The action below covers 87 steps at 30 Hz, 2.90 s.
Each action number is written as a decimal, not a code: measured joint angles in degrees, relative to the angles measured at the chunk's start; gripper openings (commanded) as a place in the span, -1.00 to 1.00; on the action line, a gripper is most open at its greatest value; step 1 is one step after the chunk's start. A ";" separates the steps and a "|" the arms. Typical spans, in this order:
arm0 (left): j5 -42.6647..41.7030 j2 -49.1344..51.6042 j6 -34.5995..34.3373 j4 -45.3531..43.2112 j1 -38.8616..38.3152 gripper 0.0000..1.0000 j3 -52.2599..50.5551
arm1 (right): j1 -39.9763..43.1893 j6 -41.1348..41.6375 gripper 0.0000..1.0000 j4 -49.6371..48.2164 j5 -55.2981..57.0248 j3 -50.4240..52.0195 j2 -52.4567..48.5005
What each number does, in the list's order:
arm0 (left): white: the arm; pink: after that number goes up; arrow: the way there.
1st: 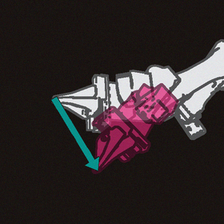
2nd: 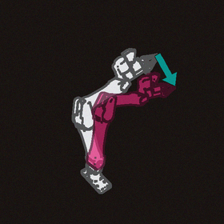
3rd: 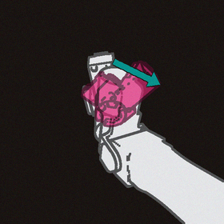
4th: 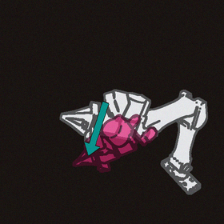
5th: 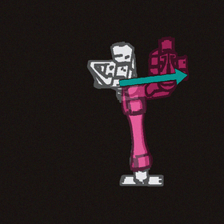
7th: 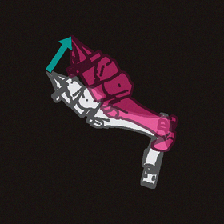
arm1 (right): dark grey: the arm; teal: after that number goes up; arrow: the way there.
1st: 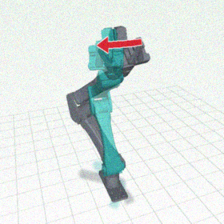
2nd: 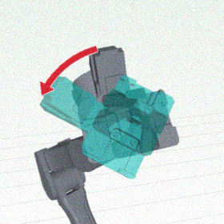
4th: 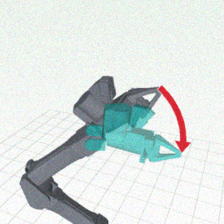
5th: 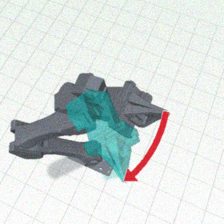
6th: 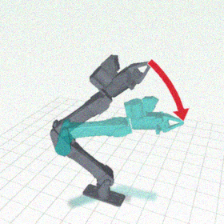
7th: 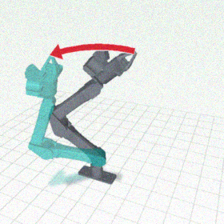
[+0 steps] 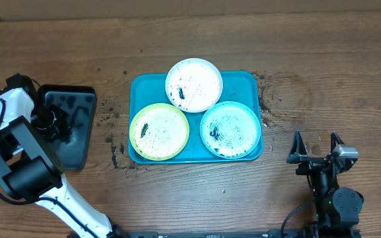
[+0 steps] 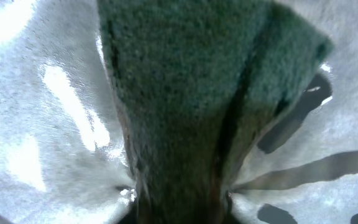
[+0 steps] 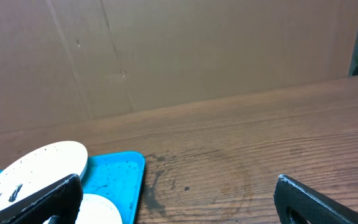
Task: Clean dirty plates on tray and stack at the side
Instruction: 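Dip the held sponge in the basin water with the left gripper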
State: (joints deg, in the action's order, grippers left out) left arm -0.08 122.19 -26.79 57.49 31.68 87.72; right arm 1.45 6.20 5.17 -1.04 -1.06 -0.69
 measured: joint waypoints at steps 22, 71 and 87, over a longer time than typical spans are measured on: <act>6.40 0.26 -0.09 -15.61 0.07 0.92 0.09 | 0.00 -0.02 1.00 0.00 -0.02 0.00 0.00; 2.54 0.31 -0.11 -9.75 0.07 0.99 0.72 | 0.00 -0.02 1.00 0.00 -0.02 0.00 0.00; 6.40 0.31 -0.07 -6.47 0.07 -0.92 1.01 | 0.00 0.00 1.00 -0.02 0.00 0.00 0.00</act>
State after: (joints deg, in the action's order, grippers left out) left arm 6.33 122.50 -26.85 51.03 31.75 88.73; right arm 1.45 6.20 5.15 -1.04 -1.06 -0.69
